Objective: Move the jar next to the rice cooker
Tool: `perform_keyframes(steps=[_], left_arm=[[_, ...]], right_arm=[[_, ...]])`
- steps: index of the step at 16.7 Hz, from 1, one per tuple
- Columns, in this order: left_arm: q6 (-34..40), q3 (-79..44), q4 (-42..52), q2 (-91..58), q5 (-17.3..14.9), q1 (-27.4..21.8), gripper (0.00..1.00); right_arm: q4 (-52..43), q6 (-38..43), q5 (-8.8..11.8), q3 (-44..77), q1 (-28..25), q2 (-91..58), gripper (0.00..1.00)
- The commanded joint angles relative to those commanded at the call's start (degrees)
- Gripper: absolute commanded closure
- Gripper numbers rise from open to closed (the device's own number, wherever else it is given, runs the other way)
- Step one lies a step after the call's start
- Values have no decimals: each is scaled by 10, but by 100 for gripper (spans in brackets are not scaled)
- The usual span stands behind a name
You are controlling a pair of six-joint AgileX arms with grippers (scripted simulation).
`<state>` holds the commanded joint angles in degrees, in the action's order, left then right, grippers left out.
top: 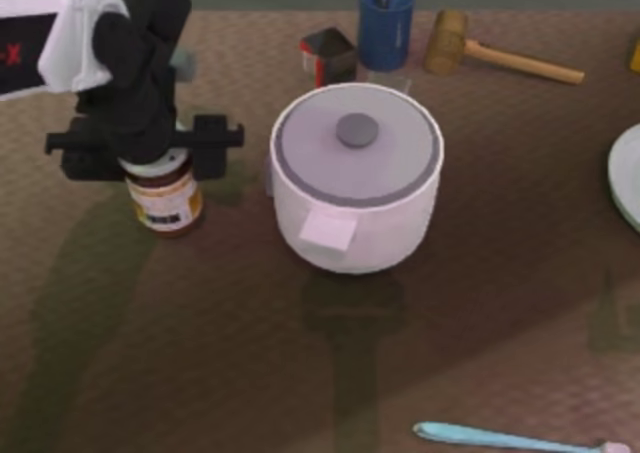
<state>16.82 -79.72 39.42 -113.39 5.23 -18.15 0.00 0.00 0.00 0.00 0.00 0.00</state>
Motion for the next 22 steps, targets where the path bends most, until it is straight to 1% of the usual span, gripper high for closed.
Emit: perform_keyframes(steps=[4,17,18,22], left_arm=[[0,1,-2,-1,0,0,100],[0,1,-2,-1,0,0,2],[0,1,-2,-1,0,0,0],[0,1,-2,-1,0,0,0]], right_arm=[[0,0,0,0,0,0,0],[0,0,0,0,0,0,0],[0,0,0,0,0,0,0],[0,0,0,0,0,0,0]])
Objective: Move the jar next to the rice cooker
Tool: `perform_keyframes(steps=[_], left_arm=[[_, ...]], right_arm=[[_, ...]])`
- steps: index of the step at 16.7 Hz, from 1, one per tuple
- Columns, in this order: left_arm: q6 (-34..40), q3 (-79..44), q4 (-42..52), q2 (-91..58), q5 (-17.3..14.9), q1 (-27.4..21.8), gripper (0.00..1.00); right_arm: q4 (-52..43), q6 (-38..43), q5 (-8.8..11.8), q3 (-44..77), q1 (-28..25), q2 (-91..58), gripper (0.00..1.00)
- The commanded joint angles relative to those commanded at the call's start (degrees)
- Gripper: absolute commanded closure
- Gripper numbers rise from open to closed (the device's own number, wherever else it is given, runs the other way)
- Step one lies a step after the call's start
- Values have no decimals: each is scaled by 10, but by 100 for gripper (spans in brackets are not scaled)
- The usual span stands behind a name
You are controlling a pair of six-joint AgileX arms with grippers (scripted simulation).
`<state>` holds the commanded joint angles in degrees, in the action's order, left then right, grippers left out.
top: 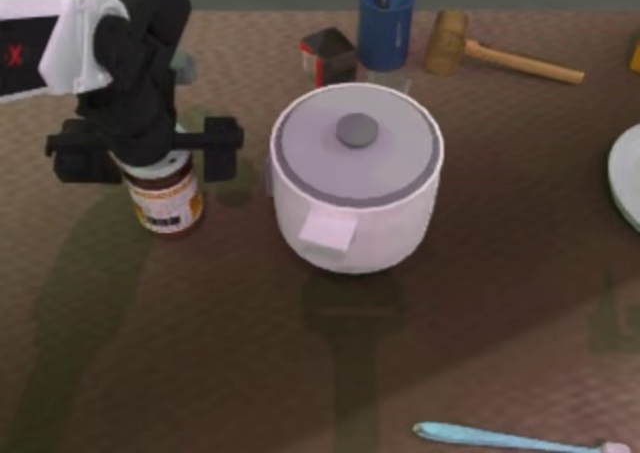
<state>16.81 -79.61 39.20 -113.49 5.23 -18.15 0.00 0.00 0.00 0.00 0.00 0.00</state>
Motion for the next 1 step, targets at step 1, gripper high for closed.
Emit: perform_keyframes(steps=[1], left_arm=[[0,0,0,0,0,0,0]], right_arm=[[0,0,0,0,0,0,0]])
